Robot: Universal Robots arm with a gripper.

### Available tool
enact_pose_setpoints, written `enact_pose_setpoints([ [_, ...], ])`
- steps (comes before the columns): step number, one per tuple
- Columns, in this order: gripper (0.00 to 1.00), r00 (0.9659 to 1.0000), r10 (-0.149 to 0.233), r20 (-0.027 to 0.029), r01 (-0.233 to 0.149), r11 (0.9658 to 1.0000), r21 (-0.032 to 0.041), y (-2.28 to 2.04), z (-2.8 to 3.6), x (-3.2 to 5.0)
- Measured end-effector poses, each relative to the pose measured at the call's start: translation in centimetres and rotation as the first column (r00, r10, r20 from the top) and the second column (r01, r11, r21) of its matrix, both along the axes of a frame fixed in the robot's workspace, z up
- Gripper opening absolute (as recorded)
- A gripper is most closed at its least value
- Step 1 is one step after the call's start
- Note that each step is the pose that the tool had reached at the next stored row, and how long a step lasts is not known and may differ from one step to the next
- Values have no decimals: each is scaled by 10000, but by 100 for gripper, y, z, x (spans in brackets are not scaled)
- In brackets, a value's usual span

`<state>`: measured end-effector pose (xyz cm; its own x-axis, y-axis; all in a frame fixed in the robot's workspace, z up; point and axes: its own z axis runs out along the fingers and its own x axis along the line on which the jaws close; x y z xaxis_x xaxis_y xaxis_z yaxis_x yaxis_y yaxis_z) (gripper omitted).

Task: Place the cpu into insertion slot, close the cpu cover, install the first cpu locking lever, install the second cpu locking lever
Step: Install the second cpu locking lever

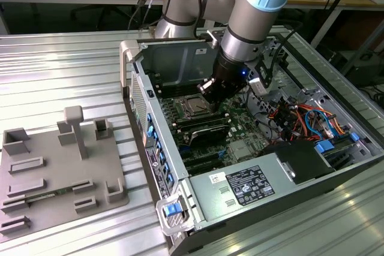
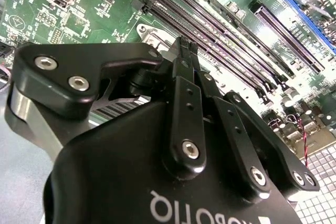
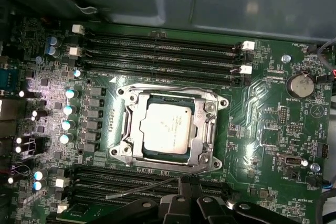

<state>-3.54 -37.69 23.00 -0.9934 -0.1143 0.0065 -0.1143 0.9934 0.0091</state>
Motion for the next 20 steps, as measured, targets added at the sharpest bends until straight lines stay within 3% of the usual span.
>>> enact_pose_setpoints([
  [8,11,10000,1,0,-1,10000,1,-12,7,-56],
  [20,11,10000,1,-6,-1,10000,1,-12,-9,-307],
])
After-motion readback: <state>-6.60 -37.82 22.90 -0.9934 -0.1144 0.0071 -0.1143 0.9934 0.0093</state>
